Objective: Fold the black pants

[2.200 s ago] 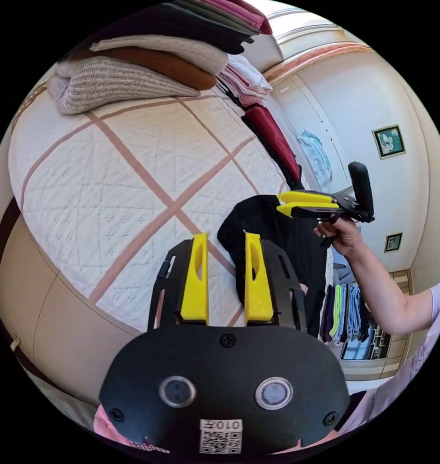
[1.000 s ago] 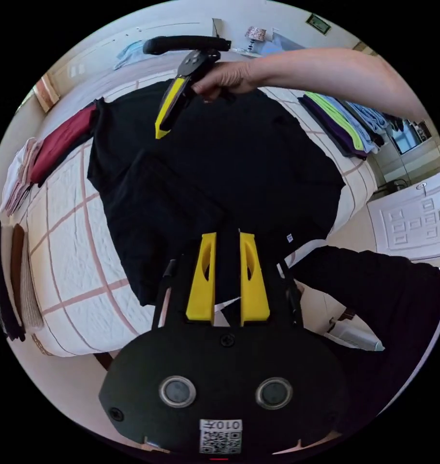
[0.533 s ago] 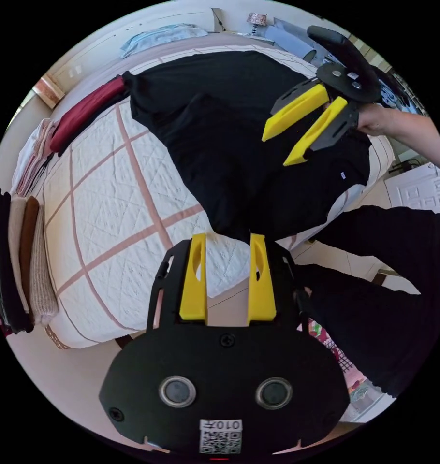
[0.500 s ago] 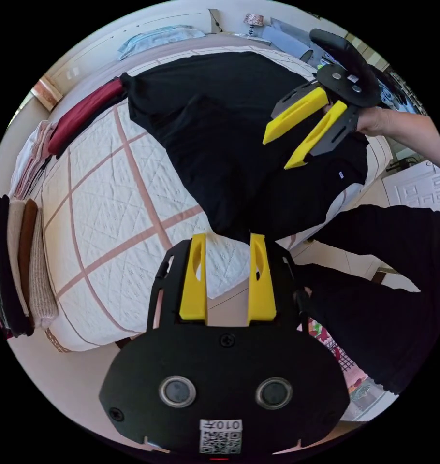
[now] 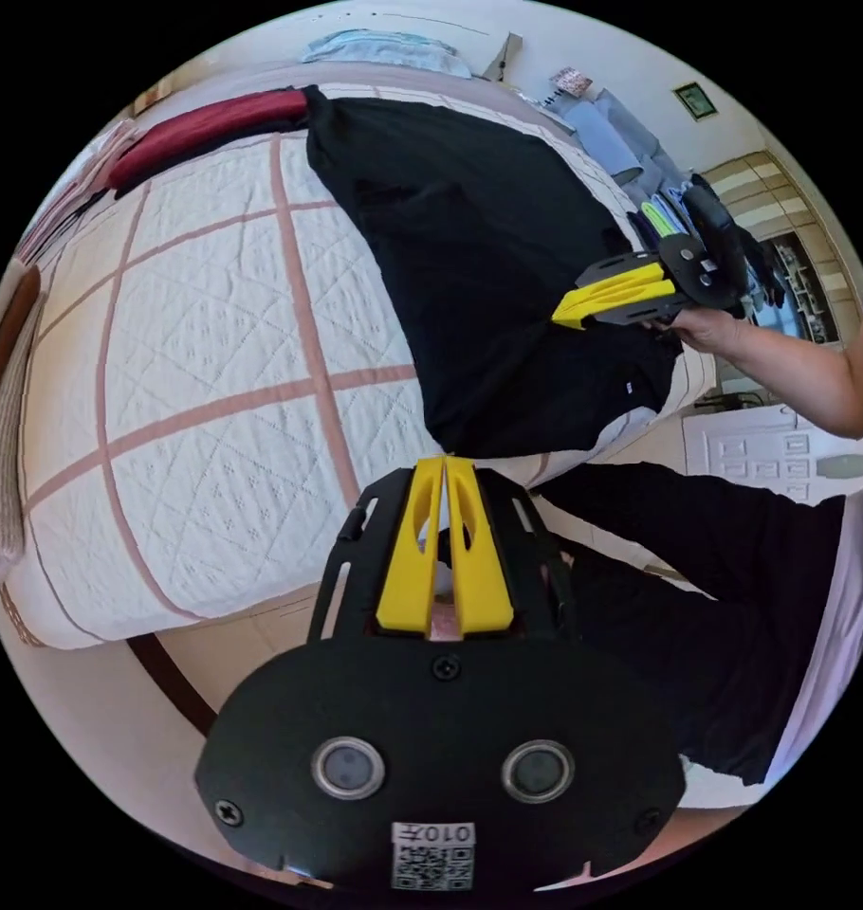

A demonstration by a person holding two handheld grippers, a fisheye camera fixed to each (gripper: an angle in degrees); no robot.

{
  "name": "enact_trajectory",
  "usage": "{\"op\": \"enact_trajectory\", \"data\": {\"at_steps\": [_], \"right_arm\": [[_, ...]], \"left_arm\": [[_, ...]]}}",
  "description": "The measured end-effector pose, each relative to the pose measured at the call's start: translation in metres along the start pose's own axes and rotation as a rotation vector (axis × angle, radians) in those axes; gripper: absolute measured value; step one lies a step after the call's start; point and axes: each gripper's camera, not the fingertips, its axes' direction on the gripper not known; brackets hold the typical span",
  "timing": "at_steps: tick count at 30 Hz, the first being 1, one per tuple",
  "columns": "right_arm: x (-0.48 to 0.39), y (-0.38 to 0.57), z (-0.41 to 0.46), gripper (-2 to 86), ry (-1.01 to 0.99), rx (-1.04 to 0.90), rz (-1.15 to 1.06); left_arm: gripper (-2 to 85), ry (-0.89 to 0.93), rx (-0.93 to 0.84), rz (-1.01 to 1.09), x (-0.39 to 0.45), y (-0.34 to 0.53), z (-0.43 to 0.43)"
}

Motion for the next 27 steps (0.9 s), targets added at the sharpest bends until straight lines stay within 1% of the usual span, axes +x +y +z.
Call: {"op": "enact_trajectory", "data": {"at_steps": [1, 2, 3, 4, 6, 8, 10, 11, 12, 14, 15, 16, 18, 19, 20, 21, 22, 23, 24, 26, 27], "right_arm": [[-0.001, 0.002, 0.007, 2.9, -0.015, -0.021, 0.004], [-0.003, 0.006, 0.018, 2.8, -0.035, -0.027, 0.018], [-0.003, 0.011, 0.019, 2.8, -0.034, 0.02, 0.042], [-0.003, 0.012, 0.018, 2.8, -0.043, 0.025, 0.05], [-0.004, 0.023, 0.005, 3.1, -0.051, 0.077, 0.112], [-0.009, 0.039, -0.007, 3.8, 0.003, 0.164, 0.175], [-0.015, 0.052, -0.001, 5.0, 0.076, 0.161, 0.22], [-0.019, 0.058, 0.016, 5.8, 0.107, 0.095, 0.213], [-0.021, 0.063, 0.032, 6.0, 0.103, 0.044, 0.18], [-0.018, 0.072, 0.025, 6.7, 0.082, 0.107, 0.207], [-0.012, 0.075, 0.015, 7.3, 0.04, 0.077, 0.236], [-0.01, 0.08, 0.007, 7.5, 0.021, 0.094, 0.227], [-0.011, 0.116, -0.022, 9.4, 0.098, 0.177, 0.265], [-0.014, 0.126, -0.026, 9.8, 0.125, 0.179, 0.263], [-0.02, 0.147, -0.028, 10.5, 0.166, 0.146, 0.236], [-0.03, 0.165, -0.024, 11.2, 0.196, 0.072, 0.191], [-0.035, 0.173, -0.02, 11.5, 0.207, 0.032, 0.163], [-0.047, 0.188, -0.012, 11.6, 0.229, -0.048, 0.103], [-0.061, 0.198, -0.002, 11.6, 0.252, -0.118, 0.041], [-0.078, 0.207, 0.011, 11.3, 0.272, -0.177, -0.041], [-0.086, 0.209, 0.021, 11.2, 0.289, -0.207, -0.07]], "left_arm": [[0.7, 0.0, -0.027, -0.046, 0.0, 0.004, 0.006], [0.7, -0.046, -0.083, -0.101, 0.0, 0.007, 0.015], [0.7, -0.061, -0.108, -0.113, 0.001, 0.009, 0.019], [0.9, -0.064, -0.131, -0.115, 0.006, 0.01, 0.024], [1.7, -0.145, -0.097, -0.09, 0.022, 0.009, 0.017], [4.8, -0.341, -0.032, 0.03, 0.057, -0.003, 0.003], [7.7, -0.445, -0.022, 0.155, 0.083, -0.016, 0.006], [9.0, -0.468, -0.027, 0.239, 0.099, -0.026, 0.014], [9.7, -0.466, -0.035, 0.278, 0.105, -0.031, 0.02], [11.5, -0.428, -0.109, 0.367, 0.121, -0.05, 0.048], [11.8, -0.415, -0.127, 0.379, 0.124, -0.054, 0.055], [12.5, -0.404, -0.15, 0.411, 0.131, -0.059, 0.062], [13.3, -0.436, -0.137, 0.493, 0.146, -0.063, 0.058], [13.8, -0.484, -0.113, 0.572, 0.159, -0.063, 0.052], [14.2, -0.535, -0.114, 0.668, 0.172, -0.06, 0.049], [14.4, -0.559, -0.126, 0.721, 0.179, -0.059, 0.05], [14.6, -0.604, -0.165, 0.83, 0.192, -0.055, 0.054], [14.7, -0.638, -0.202, 0.939, 0.203, -0.05, 0.062], [14.8, -0.649, -0.216, 0.992, 0.208, -0.048, 0.066], [14.8, -0.65, -0.238, 1.165, 0.227, -0.043, 0.085], [14.8, -0.654, -0.241, 1.195, 0.231, -0.043, 0.09]]}}
